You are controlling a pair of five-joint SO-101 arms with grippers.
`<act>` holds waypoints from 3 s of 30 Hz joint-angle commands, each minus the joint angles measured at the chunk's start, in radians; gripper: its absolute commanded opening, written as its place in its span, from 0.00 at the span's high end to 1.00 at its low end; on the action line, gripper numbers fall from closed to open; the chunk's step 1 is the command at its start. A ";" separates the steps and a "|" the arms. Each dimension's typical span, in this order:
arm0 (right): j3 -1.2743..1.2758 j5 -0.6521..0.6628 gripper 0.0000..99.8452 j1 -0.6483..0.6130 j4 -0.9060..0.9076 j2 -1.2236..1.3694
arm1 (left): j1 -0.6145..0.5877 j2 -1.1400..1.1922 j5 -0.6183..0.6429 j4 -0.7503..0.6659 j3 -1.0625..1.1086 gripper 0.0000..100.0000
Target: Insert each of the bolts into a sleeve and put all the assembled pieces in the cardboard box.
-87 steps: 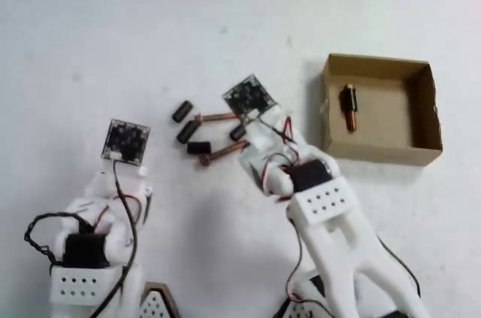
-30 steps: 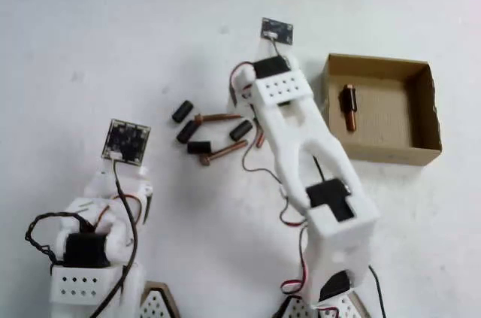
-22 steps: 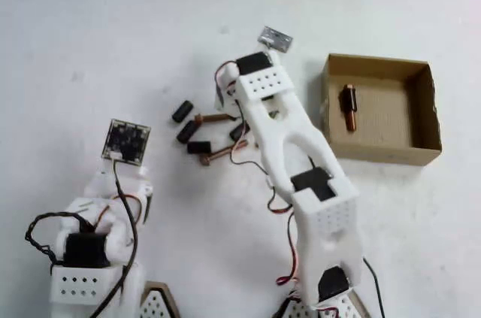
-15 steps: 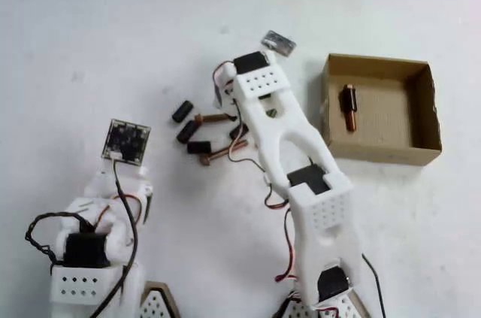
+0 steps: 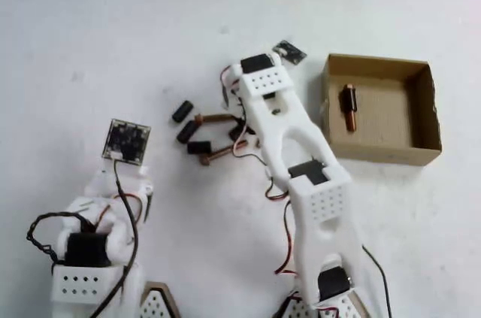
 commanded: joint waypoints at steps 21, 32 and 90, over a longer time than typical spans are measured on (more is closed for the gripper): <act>-0.026 -0.002 0.93 -0.053 -0.007 0.077 | -0.008 -0.012 -0.011 -0.023 -0.011 0.98; -0.026 0.304 0.98 -0.048 -0.001 0.073 | -0.008 -0.012 -0.011 -0.021 -0.011 0.98; 0.535 1.516 0.98 -0.048 0.280 -1.310 | -0.001 -0.012 -0.011 -0.028 -0.011 0.97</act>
